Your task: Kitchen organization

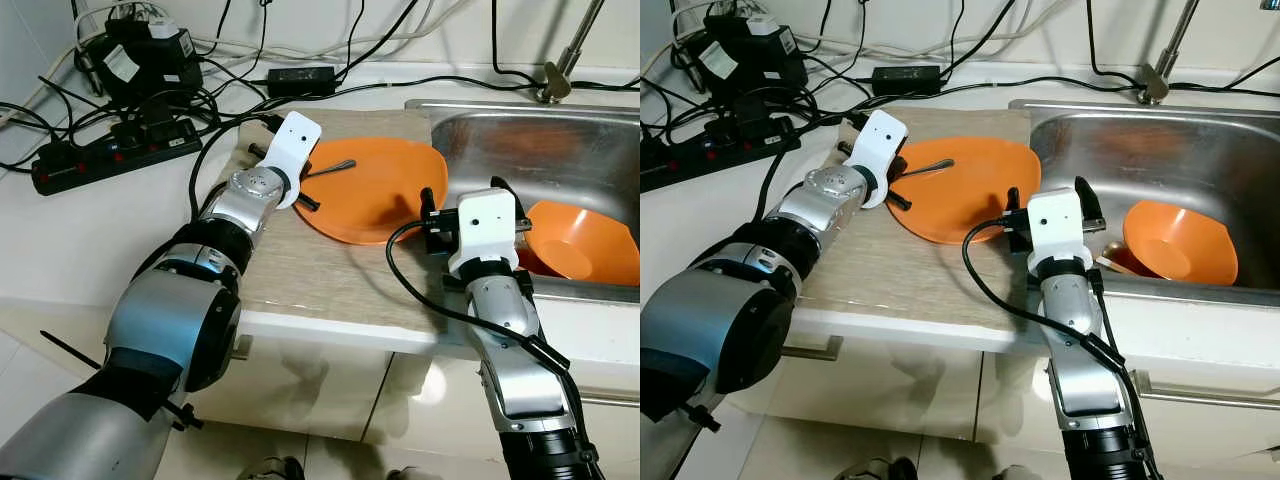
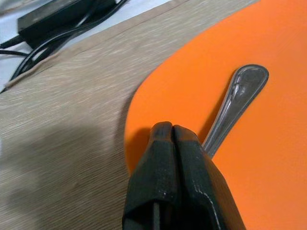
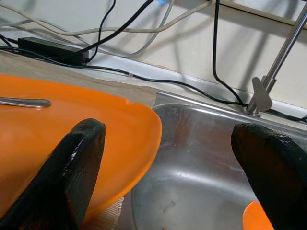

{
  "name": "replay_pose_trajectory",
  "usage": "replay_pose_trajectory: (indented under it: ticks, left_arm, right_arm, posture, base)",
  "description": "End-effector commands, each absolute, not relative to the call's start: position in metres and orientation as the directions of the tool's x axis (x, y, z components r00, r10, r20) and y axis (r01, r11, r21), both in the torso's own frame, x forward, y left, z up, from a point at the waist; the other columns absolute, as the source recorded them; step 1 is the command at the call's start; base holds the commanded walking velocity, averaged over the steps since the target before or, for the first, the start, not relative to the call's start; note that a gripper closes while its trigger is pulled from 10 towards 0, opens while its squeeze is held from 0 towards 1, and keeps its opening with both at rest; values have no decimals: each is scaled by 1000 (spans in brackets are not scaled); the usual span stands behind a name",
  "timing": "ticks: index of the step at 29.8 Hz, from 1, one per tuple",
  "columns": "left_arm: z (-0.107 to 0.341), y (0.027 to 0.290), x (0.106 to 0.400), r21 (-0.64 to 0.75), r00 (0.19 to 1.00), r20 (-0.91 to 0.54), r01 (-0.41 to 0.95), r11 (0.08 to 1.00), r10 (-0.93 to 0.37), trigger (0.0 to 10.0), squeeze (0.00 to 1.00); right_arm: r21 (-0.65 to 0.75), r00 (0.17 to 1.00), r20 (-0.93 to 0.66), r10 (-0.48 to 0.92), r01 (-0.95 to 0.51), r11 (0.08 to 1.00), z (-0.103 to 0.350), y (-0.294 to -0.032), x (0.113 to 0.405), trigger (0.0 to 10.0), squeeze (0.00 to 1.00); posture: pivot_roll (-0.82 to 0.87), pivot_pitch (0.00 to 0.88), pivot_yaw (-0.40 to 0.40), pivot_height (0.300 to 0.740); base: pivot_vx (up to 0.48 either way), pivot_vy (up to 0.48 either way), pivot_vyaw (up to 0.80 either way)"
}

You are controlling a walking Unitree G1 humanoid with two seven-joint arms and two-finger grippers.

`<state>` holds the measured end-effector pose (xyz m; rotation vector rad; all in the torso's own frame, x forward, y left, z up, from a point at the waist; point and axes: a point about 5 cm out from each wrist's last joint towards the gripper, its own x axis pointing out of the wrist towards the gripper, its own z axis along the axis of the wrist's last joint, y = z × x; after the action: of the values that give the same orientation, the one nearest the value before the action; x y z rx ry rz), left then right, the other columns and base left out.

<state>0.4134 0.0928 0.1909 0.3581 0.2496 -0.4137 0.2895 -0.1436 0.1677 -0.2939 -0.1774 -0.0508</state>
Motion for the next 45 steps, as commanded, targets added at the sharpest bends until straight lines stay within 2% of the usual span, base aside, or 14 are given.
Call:
replay_pose_trajectory:
  ticks: [1, 12, 16, 20, 28, 37, 41, 45]
  left_arm:
    - [192, 87, 413, 259, 867, -320, 468, 845, -382, 10000, 0]
    - [203, 81, 413, 243, 832, -311, 537, 808, -460, 10000, 0]
    - [202, 90, 415, 336, 854, -322, 506, 794, -408, 10000, 0]
    - [200, 101, 416, 356, 877, -325, 459, 814, -353, 10000, 0]
    - [214, 103, 419, 356, 901, -268, 421, 834, -340, 10000, 0]
    - [220, 100, 420, 372, 892, -258, 445, 814, -370, 10000, 0]
    - [236, 101, 423, 370, 917, -160, 399, 839, -366, 10000, 0]
    - [247, 102, 424, 360, 919, -124, 393, 846, -375, 10000, 0]
  right_arm:
    - [-285, 981, 193, -20, 76, 956, 172, -140, 290, 10000, 0]
    - [-282, 981, 193, -15, 70, 957, 172, -138, 291, 10000, 0]
    - [-282, 982, 190, -11, 65, 957, 171, -138, 292, 10000, 0]
    - [-284, 981, 192, -8, 63, 957, 172, -138, 293, 10000, 0]
    - [-286, 981, 193, -8, 64, 956, 172, -139, 293, 10000, 0]
    - [-284, 981, 193, -10, 66, 956, 172, -139, 293, 10000, 0]
    - [-285, 980, 197, -4, 61, 956, 173, -138, 294, 10000, 0]
    - [-285, 980, 199, -2, 60, 957, 173, -137, 294, 10000, 0]
  posture:
    - [-202, 72, 83, 740]
    - [-194, 74, 83, 740]
    - [-187, 71, 76, 740]
    - [-185, 69, 75, 740]
    - [-185, 67, 75, 740]
    - [-182, 62, 78, 740]
    - [-177, 52, 73, 740]
    - [-177, 48, 73, 740]
  base:
    - [0, 0, 0]
    - [0, 0, 0]
    - [0, 0, 0]
    - [0, 0, 0]
    - [0, 0, 0]
    - [0, 0, 0]
    - [0, 0, 0]
    - [0, 0, 0]
